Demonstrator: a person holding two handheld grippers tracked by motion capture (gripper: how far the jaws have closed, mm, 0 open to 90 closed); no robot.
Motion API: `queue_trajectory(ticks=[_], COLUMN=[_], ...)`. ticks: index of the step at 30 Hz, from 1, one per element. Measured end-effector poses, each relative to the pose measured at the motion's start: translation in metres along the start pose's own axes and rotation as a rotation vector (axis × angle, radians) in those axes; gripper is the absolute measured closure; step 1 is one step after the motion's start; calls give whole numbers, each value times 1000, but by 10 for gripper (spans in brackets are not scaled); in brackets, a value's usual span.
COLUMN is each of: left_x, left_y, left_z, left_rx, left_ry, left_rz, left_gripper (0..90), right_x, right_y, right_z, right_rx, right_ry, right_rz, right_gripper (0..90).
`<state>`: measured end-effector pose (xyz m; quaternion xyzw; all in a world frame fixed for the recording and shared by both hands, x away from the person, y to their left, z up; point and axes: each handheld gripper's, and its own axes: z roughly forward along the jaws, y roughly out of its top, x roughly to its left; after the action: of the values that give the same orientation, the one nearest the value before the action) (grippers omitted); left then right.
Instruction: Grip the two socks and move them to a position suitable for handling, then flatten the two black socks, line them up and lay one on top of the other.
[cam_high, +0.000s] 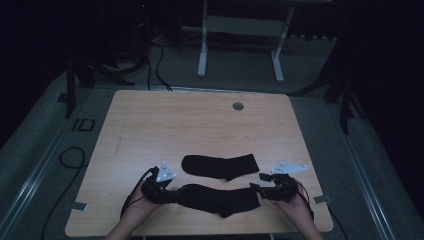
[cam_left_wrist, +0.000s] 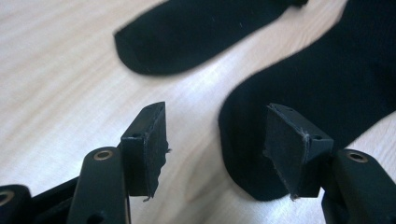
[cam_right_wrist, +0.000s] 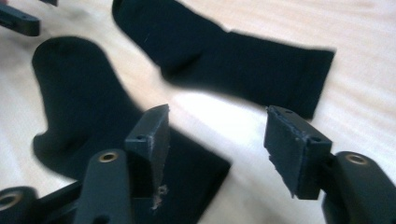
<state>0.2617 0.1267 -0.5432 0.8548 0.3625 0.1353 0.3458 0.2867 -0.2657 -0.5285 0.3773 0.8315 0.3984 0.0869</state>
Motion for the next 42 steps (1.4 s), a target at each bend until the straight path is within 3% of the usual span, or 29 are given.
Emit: queue_trajectory(ticks=[7,11,13,16,18,22,25,30,37,42], left_x=[-1,-4,-5,-6,-6,-9,-11,-13,-12,-4], left_y=[-1,-3,-4,-4,-5,-5,-5,-5,3,22], left_z=[11,16,19,20,20,20,19,18,5,-7], left_rx=[36,56,65,54,50,44,44,49,21,-17], left_ry=[-30,-35,-38,-33,-32,-49,-58,-49,-45,-20], left_rz=[-11,10,17,16,20,27,34,48,54,60], left_gripper=[419,446,482,529,575,711,815,843,849,849], right_x=[3,2,5,7,10,15,16,18,19,15], right_y=[-15,-18,-21,-21,-21,-21,-21,-20,-2,23], right_z=[7,14,20,20,20,21,22,20,0,-11], right_rx=[40,60,94,103,105,111,114,125,57,-2], right_ry=[-34,-21,-35,-29,-53,-66,-55,-39,-31,-65], right_rz=[15,30,10,-2,-34,-70,-76,-67,-82,-116], right_gripper=[453,477,503,590,635,739,800,830,836,836])
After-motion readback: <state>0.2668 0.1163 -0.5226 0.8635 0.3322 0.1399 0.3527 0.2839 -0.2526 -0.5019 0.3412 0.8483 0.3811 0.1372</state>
